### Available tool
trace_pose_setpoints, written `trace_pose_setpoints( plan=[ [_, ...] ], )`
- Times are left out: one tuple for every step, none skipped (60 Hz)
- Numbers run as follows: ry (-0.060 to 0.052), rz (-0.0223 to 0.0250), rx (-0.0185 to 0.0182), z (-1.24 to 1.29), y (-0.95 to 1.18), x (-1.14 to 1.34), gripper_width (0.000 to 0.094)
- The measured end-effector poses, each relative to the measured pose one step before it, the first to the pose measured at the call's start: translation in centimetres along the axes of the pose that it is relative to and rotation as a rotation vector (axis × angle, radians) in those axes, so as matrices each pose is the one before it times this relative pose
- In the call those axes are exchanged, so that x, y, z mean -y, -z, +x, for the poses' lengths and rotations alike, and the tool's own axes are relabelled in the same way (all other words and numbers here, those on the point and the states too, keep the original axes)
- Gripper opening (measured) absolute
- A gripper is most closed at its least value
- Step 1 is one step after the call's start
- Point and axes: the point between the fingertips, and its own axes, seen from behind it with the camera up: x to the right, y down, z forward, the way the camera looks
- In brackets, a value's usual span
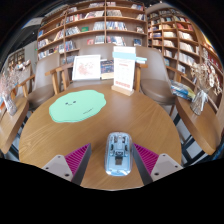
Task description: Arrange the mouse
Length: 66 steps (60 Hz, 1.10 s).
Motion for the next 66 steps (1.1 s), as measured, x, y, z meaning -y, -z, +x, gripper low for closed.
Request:
trace_pose_setpoints(
  plan=[
    [-0.0018,0.00023,-0.00039,0.01,-0.009,0.004,0.083],
    [-0.0008,0.00046,-0.0014,0.034,-0.002,-0.009,0.0828],
    [0.0002,0.0008,-0.00223,0.063,-0.006,0.018,0.0818],
    [-0.0005,0.0011,-0.00192,0.036,-0.011,0.027,0.08],
    [-0.0018,0.00074,-0.0008,0.014,-0.021,-0.004,0.0778],
    [-0.0021,0.00145,-0.00182,0.077,-0.026,0.032,0.0753],
    [-0.0011,0.00109,-0.00377,0.091,-0.034,0.032,0.0718],
    [-0.0009,0.00118,-0.00425,0.118,-0.048,0.042,0.0678],
    [-0.0014,0.00129,-0.00422,0.087,-0.035,0.011,0.0602],
    [-0.0024,0.00078,-0.00547,0.141,-0.051,0.039,0.0516],
    [-0.0033,0.0004,0.00191,-0.037,-0.019,0.048,0.0467],
    [-0.0048,-0.00184,-0.00167,0.05,-0.036,0.017,0.0465],
    [0.0003,-0.00427,-0.00141,0.024,-0.031,-0.025,0.0459],
    [0.005,-0.00396,-0.00055,0.075,0.084,-0.022,0.0452],
    [0.0044,-0.00599,-0.00231,0.001,0.007,-0.06,0.0442],
    [0.0012,-0.004,-0.00246,-0.003,0.015,-0.002,0.0436],
    [-0.0034,-0.00465,-0.00351,0.013,0.027,-0.001,0.0427],
    [-0.0054,-0.00605,-0.00347,0.025,0.047,-0.043,0.0421],
    [-0.0039,-0.00735,-0.00287,0.017,0.096,-0.052,0.041],
    [-0.0035,-0.0061,0.00015,-0.027,0.144,0.013,0.0407],
    [-0.0028,-0.00537,0.00342,-0.021,0.04,0.08,0.0397],
    [-0.0036,-0.00228,0.00601,-0.227,0.262,0.161,0.0396],
    [-0.0039,0.00075,0.00717,-0.215,0.26,0.235,0.0394],
    [-0.0026,0.00444,0.00789,-0.219,0.285,0.404,0.0393],
    [-0.0011,0.00655,0.00682,-0.231,0.318,0.476,0.0391],
    [0.0015,0.00857,0.00589,-0.186,0.285,0.584,0.039],
    [0.0038,0.0101,0.00418,-0.219,0.31,0.649,0.0387],
    [0.006,0.01184,0.0032,-0.205,0.274,0.77,0.039],
    [0.0054,0.01466,0.00267,-0.242,0.235,0.878,0.0389],
    [0.0048,0.01511,0.00324,-0.197,0.189,1.088,0.0388],
    [0.0043,0.0173,0.00388,-0.334,0.172,1.026,0.039],
    [0.0046,0.01721,0.00518,-0.417,0.079,1.028,0.0389],
    [0.0054,0.01546,0.00716,-0.492,0.008,1.05,0.0388],
    [0.0072,0.01285,0.00785,-0.513,-0.041,0.994,0.0389],
    [0.0054,0.01146,0.00919,-0.588,-0.158,0.956,0.0388],
    [0.003,0.01174,0.00964,-0.634,-0.227,0.925,0.039],
    [0.0007,0.01008,0.01085,-0.648,-0.296,0.947,0.039],
    [0.0016,0.00945,0.01065,-0.683,-0.371,0.897,0.0388],
    [0.0063,0.00696,0.00681,-0.76,-0.319,0.836,0.0388],
    [0.0068,0.00366,0.00608,-0.621,-0.649,0.946,0.0389],
    [0.0068,0.00522,0.00488,-0.55,-0.615,0.657,0.0389],
    [0.0057,0.00424,0.00483,-0.576,-0.684,0.544,0.039],
    [0.0027,0.00326,0.00548,-0.594,-0.745,0.499,0.039],
    [0.0014,0.00087,0.0062,-0.616,-0.794,0.386,0.0388],
    [0.0017,-0.00244,0.0065,-0.621,-0.663,0.108,0.0388],
    [0.0005,-0.00307,0.00829,-0.483,-1.128,0.317,0.0388],
    [-0.0018,-0.0037,0.00865,-0.631,-0.888,0.128,0.0389],
    [-0.003,-0.00428,0.00923,-0.571,-0.928,0.059,0.0389],
    [-0.0027,-0.00671,0.00907,-0.519,-0.95,-0.035,0.0389],
    [0.0002,-0.00971,0.00823,-0.475,-0.912,-0.163,0.0388],
    [0.003,-0.009,0.00637,-0.525,-0.799,-0.481,0.0388],
    [0.0031,-0.01137,0.0046,-0.404,-0.898,-0.137,0.0389],
    [0.0013,-0.01085,0.00496,-0.37,-0.873,-0.247,0.0388],
    [0.0001,-0.00876,0.0045,-0.304,-0.805,-0.23,0.039],
    [0.0016,-0.00756,0.00346,-0.247,-0.748,-0.245,0.0389],
    [0.0039,-0.00713,0.00171,-0.175,-0.684,-0.268,0.0387],
    [0.0039,-0.00838,-0.00095,-0.118,-0.649,-0.328,0.0389],
    [0.0021,-0.00938,-0.00375,-0.011,-0.611,-0.365,0.0389],
    [-0.0005,-0.00745,-0.00678,0.04,-0.577,-0.639,0.0389],
    [0.0006,-0.00788,-0.00934,0.025,-0.377,-0.456,0.0389],
    [0.0013,-0.00751,-0.01001,0.083,-0.404,-0.295,0.0387],
    [0.0009,-0.00619,-0.00885,0.094,-0.398,-0.315,0.039],
    [-0.0017,-0.00558,-0.00669,0.055,-0.339,-0.317,0.0391],
    [-0.0033,-0.00517,-0.00494,0.0,-0.319,-0.278,0.0396],
    [-0.0034,-0.00469,-0.0038,-0.012,-0.239,-0.305,0.0406],
    [-0.0019,-0.00421,-0.0029,-0.015,-0.188,-0.264,0.0413]
  ],
)
